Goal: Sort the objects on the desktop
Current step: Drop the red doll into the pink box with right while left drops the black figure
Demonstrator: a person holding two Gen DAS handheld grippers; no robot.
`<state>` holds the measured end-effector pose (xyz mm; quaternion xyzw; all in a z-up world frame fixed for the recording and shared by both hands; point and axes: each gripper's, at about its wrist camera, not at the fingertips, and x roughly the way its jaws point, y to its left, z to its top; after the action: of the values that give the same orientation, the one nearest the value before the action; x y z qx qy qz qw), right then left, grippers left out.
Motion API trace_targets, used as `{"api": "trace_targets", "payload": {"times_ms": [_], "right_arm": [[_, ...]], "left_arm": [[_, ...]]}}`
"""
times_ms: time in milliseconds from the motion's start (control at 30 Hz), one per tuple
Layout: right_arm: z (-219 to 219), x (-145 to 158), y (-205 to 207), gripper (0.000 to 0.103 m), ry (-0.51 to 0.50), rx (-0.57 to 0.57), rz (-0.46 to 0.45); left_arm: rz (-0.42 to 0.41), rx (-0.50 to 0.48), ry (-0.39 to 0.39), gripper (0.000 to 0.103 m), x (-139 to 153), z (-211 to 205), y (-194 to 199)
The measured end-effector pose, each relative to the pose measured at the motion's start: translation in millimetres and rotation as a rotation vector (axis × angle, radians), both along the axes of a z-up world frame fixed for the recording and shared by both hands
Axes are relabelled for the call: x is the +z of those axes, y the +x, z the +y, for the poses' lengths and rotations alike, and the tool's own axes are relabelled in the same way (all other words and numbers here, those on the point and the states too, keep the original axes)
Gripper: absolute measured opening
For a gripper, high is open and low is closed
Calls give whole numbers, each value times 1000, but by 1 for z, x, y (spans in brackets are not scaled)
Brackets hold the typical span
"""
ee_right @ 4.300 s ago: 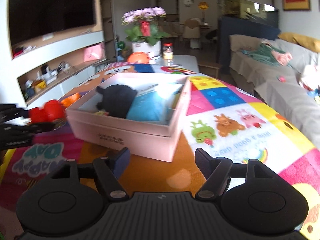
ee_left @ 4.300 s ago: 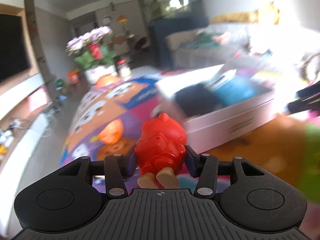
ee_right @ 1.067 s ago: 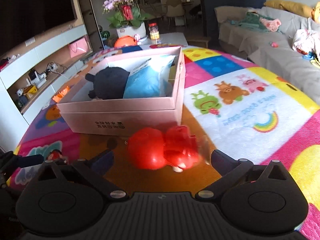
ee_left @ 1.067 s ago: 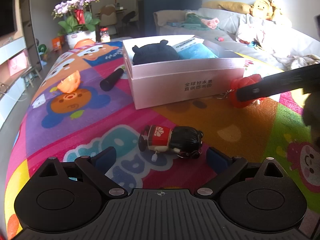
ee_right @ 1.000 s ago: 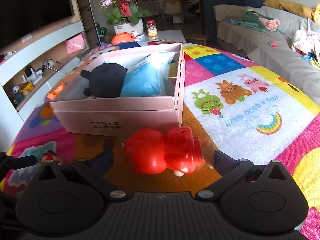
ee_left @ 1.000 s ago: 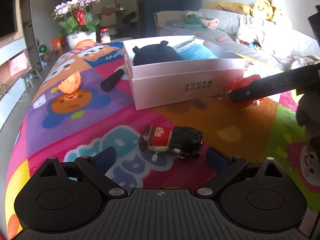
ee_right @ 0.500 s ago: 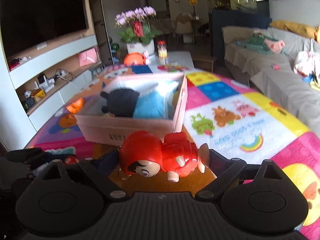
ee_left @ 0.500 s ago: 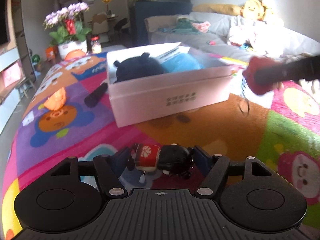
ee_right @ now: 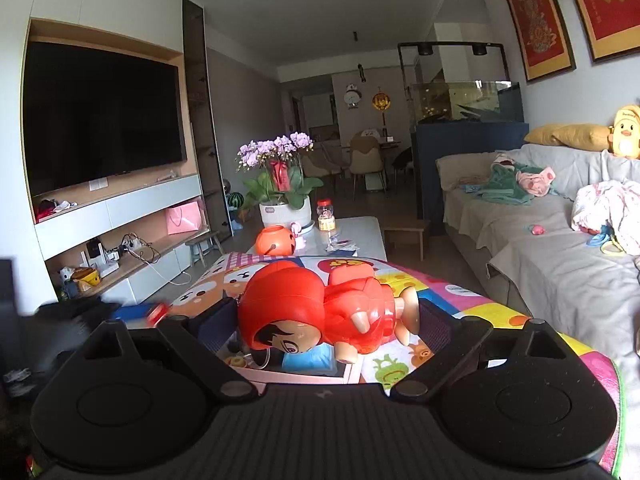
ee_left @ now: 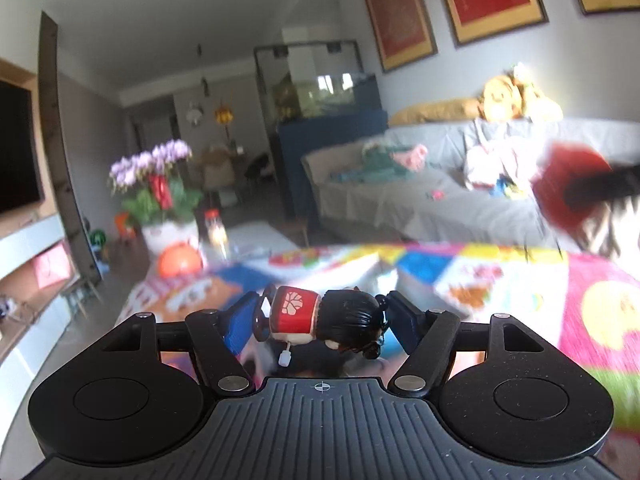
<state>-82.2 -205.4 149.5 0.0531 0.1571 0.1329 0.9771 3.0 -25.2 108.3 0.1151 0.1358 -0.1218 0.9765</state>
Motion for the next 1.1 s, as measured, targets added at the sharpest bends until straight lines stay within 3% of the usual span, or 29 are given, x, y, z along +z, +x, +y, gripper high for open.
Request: {"api": "trace_targets", "payload": {"times_ms": [67, 100, 167, 267, 500, 700, 833, 1100], "right_arm": [[2, -3, 6, 94, -1, 4, 24], [3, -4, 9, 94, -5, 4, 33], [3, -5, 10, 94, -12, -1, 37], [0, -7, 17, 94, -9, -12, 39], [13, -10, 77, 94, 70, 20, 165], [48, -9, 133, 94, 143, 66, 241], [75, -16, 157, 97, 79, 49, 310], [70, -32, 145, 103, 19, 0, 289]], "left_arm": [[40, 19, -29, 92, -1, -1, 26], [76, 23, -46, 95, -3, 1, 35], [108, 21, -85, 96, -12, 11, 34], [129, 36, -73, 97, -36, 28, 15], [234, 139, -118, 98, -85, 71, -3], [271, 161, -172, 99, -93, 88, 0], [257, 152, -196, 100, -93, 89, -6], [260, 136, -201, 101, -93, 87, -7]]}}
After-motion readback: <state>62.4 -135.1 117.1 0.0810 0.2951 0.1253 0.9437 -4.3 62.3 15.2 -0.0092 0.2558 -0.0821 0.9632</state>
